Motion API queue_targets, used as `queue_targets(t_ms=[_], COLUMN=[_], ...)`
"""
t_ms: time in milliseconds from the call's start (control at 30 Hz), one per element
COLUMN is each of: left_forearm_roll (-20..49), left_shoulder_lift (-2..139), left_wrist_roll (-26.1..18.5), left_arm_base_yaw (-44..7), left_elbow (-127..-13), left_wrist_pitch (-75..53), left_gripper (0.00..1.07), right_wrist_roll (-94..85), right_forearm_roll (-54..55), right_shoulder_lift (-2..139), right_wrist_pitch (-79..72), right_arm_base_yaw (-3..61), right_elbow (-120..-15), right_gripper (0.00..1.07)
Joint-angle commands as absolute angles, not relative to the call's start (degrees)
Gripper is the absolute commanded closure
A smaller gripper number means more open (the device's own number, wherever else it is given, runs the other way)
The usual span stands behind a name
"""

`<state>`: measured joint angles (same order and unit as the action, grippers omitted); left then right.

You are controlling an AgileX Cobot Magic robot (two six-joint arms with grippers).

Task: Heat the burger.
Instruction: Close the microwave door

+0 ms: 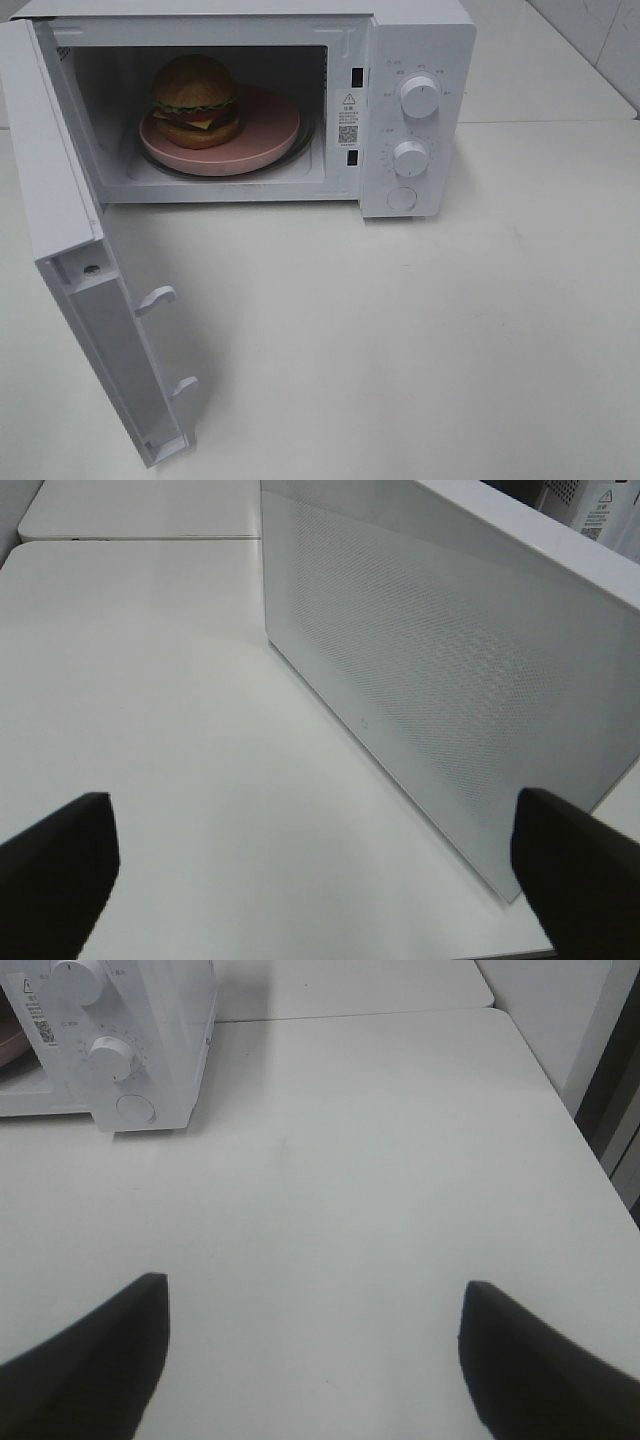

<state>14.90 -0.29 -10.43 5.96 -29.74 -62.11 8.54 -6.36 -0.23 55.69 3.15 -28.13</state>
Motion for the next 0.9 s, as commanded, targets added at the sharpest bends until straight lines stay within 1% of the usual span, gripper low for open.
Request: queue_targets(t_ms=[33,467,567,600,633,667,700,733,767,800,833,867,900], left_forearm_roll=[14.95,14.90,15.30,15.36,15.36,15.36,15.36,15.36,15.36,15.36,15.36,15.30,15.13], left_shoulder_lift=[-1.26,-1.03,0.23,1.55,1.55,2.35,4.13,4.13,5.67,6.36,6.36,8.19,9.22], left_wrist_roll=[-10.31,-10.14,-9.63,-8.54,-8.54,-7.96,-7.56,-7.56,-7.56,-7.56,-7.56,-7.56,-7.56], left_arm_base_yaw=[6.07,6.07,6.07,6.07,6.07,6.07,6.07,6.07,6.07,6.07,6.07,6.07,6.07], left_elbow=[-29.56,-29.56,-29.79,-30.25,-30.25,-30.60,-31.28,-31.28,-31.57,-31.57,-31.57,-31.46,-31.46], left_wrist_pitch=[-61.36,-61.36,-60.91,-59.76,-59.76,-58.79,-56.49,-56.49,-53.74,-52.88,-52.88,-51.22,-50.42], left_gripper=[0.07,0.07,0.07,0.10,0.10,0.12,0.18,0.18,0.22,0.32,0.32,0.42,0.48], right_wrist_roll=[8.02,8.02,8.02,7.96,7.96,7.96,7.96,7.96,7.96,7.96,7.96,7.96,7.96], right_forearm_roll=[-6.59,-6.59,-6.59,-6.59,-6.59,-6.59,-6.59,-6.59,-6.59,-6.59,-6.59,-6.59,-6.59], right_shoulder_lift=[-1.78,-1.78,-1.78,-1.78,-1.78,-1.78,-1.78,-1.78,-1.78,-1.78,-1.78,-1.78,-1.78], right_wrist_pitch=[55.18,55.18,55.18,55.18,55.18,55.18,55.18,55.18,55.18,55.18,55.18,55.18,55.18], right_arm_base_yaw=[2.81,2.81,2.81,2.81,2.81,2.81,2.81,2.81,2.81,2.81,2.81,2.81,2.81], right_elbow=[-28.07,-28.07,-28.07,-28.07,-28.07,-28.07,-28.07,-28.07,-28.07,-28.07,-28.07,-28.07,-28.07], right_gripper=[0.31,0.31,0.31,0.31,0.31,0.31,0.31,0.31,0.31,0.31,0.31,0.31,0.31])
